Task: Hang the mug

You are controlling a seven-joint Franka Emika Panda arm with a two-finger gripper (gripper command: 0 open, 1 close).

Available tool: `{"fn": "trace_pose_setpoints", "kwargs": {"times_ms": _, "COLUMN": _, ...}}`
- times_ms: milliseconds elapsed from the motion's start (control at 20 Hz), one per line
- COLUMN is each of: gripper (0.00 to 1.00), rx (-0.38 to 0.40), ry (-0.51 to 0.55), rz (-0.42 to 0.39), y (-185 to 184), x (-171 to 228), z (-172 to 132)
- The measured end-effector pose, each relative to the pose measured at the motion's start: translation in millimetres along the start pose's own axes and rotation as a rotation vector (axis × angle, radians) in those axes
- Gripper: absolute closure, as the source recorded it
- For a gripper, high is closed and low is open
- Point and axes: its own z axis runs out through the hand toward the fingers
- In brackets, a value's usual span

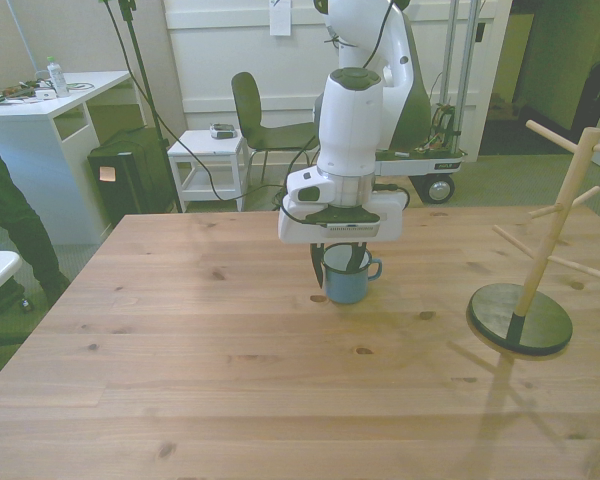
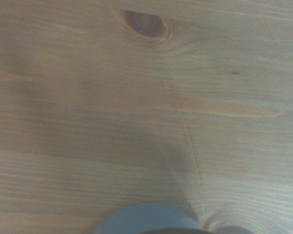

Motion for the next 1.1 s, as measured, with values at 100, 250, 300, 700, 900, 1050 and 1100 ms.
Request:
{"fn": "trace_pose_setpoints", "kwargs": {"times_ms": 100, "gripper": 1.0, "rx": 0.001, "ry": 0.001, "rz": -0.002, "y": -1.0, "x": -1.4, "z": 1.3}}
{"fn": "trace_pose_setpoints", "kwargs": {"times_ms": 250, "gripper": 1.0, "rx": 0.002, "ry": 0.002, "rz": -0.004, "y": -1.1, "x": -3.3, "z": 4.0}}
{"fn": "trace_pose_setpoints", "kwargs": {"times_ms": 300, "gripper": 1.0, "rx": 0.002, "ry": 0.001, "rz": -0.004, "y": -1.0, "x": -3.7, "z": 4.6}}
{"fn": "trace_pose_setpoints", "kwargs": {"times_ms": 700, "gripper": 1.0, "rx": 0.0, "ry": 0.003, "rz": -0.007, "y": -0.6, "x": -4.2, "z": 3.5}}
{"fn": "trace_pose_setpoints", "kwargs": {"times_ms": 900, "gripper": 1.0, "rx": 0.003, "ry": 0.015, "rz": -0.015, "y": 0.0, "x": -8.4, "z": -6.7}}
{"fn": "trace_pose_setpoints", "kwargs": {"times_ms": 1050, "gripper": 1.0, "rx": 0.004, "ry": 0.04, "rz": -0.052, "y": 2.7, "x": -31.2, "z": -48.4}}
{"fn": "trace_pose_setpoints", "kwargs": {"times_ms": 1100, "gripper": 1.0, "rx": 0.006, "ry": 0.049, "rz": -0.065, "y": 4.7, "x": -41.3, "z": -69.2}}
